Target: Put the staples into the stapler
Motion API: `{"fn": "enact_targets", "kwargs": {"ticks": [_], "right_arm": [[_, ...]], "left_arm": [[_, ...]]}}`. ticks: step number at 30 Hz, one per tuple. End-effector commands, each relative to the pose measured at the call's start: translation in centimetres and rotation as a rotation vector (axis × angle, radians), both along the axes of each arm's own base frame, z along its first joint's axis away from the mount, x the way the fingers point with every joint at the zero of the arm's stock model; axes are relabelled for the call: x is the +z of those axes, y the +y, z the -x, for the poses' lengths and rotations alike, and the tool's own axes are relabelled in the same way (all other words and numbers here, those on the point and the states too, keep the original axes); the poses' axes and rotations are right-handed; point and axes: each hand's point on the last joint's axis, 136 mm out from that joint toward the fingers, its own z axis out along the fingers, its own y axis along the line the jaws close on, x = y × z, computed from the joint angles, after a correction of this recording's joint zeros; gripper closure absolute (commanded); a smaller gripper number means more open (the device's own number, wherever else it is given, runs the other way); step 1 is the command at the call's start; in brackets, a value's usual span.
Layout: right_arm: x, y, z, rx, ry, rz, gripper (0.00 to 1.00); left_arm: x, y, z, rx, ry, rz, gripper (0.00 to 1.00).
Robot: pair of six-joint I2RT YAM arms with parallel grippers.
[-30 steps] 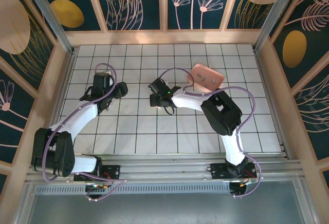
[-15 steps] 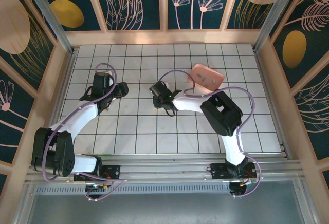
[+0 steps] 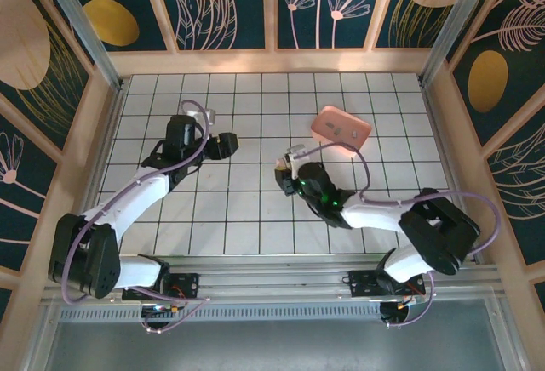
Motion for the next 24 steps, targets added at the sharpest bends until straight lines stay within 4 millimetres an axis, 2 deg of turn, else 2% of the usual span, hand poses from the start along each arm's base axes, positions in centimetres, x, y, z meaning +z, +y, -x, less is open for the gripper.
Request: {"fn": "enact_targets", "kwargs": {"ticks": [1,4,6,9,18,24], "right_arm": [[6.7,-0.1,1.8,0.115,-0.376,-0.098,0.79],[8.5,-1.2,4.2,0.181,-0.579,-0.097,0.83],[9.1,-1.9,4.4,0.163,-0.627,-0.101,0.83],[9.4,-1.7,4.5,0.176,-0.656,-0.081,0.83],[11.0,-1.8,4.0,0.139,-0.707,-0.102,0.83],[11.2,-1.7,3.6,0.123,-0.714,-0.095,0.83]], "left_arm": [[6.4,-4.6,2.0,-0.208,-0.196,0.114,0.32],[7.7,-7.4,4.2,-0.340,-0.251,0.140,0.32],[7.8,-9.0,5.4,-0.422,-0.264,0.159,0.32],[7.5,-11.0,6.7,-0.505,-0.260,0.174,0.32],[5.3,-15.1,7.7,-0.596,-0.226,0.120,0.33],[4.9,-16.1,7.8,-0.617,-0.223,0.116,0.37]]}}
